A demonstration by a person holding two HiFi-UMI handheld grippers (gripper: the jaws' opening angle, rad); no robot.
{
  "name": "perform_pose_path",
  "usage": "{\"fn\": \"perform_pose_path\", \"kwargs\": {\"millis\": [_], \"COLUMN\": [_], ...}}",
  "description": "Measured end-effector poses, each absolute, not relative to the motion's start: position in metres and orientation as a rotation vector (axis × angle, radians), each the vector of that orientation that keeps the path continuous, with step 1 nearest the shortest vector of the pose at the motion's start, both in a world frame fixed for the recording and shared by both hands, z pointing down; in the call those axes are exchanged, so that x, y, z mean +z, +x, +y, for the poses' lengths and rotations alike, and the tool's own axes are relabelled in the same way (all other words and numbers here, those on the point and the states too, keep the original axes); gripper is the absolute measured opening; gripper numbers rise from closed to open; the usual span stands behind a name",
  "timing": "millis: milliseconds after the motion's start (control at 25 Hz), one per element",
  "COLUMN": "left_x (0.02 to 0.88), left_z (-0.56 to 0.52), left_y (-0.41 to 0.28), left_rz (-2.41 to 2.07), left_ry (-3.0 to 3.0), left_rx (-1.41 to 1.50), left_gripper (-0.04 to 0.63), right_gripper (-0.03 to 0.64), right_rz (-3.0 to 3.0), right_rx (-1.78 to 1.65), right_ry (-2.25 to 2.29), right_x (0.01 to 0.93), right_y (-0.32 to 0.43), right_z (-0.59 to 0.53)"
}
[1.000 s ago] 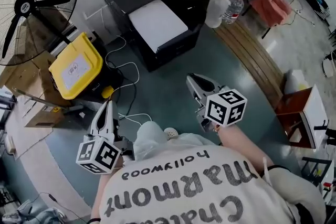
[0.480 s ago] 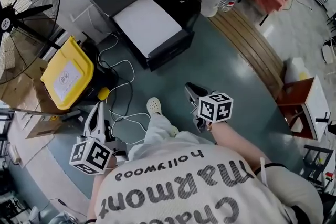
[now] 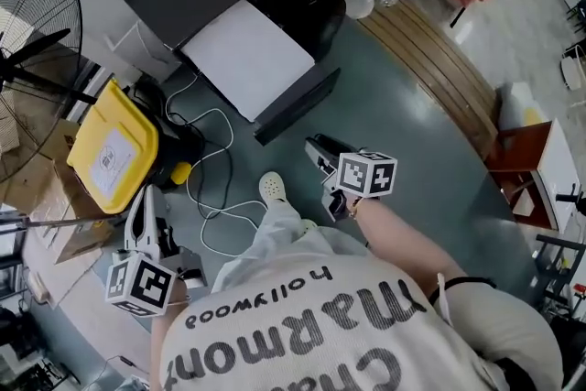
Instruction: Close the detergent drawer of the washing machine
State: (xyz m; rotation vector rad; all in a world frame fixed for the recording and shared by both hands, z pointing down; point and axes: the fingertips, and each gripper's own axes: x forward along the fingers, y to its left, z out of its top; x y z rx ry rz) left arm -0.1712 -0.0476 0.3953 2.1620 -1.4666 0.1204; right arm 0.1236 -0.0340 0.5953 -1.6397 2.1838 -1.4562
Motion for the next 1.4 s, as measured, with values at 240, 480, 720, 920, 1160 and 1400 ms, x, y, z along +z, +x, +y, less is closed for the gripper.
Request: {"fn": "perform_pose_path", "kwargs": {"millis": [240,480,720,920,1160,1400], "left_x": [0.404,0.411,0.417,0.417,0.416,0.414], "left_z": [-0.062,-0.069,-0.075,-0.083,-0.095,-0.109], "left_y": [-0.18,-0.188,-0.196,-0.203,-0.198,-0.193], "left_rz": [-1.469,-1.466,-1.473,-1.487,-1.464,-1.445], "left_ry": [2.147,2.138,2.127,2.118,2.14,2.147], "left_rx": [0.16,0.178,0.195,0.204,0.205,0.185], "left_gripper": [0.008,0.008,0.008,0.008,0.008,0.008], "right_gripper": [0.158,0.158,0.153,0.138,0.138,0.106], "right_rz": [2.081,1.997,1.964,1.928,1.924,1.805], "right_rx": [-1.462,-1.466,-1.469,-1.467,-1.454,-1.554], "right_ry": [-1.614,-1.567,-1.51,-1.45,-1.464,-1.39], "right_x": [0.596,0.593,0.595,0.594,0.593,0.595], "right_y": [0.125,0.123,0.118,0.117,0.118,0.117], "right_z": [-0.067,-0.083,-0.094,-0.095,-0.096,-0.092]}}
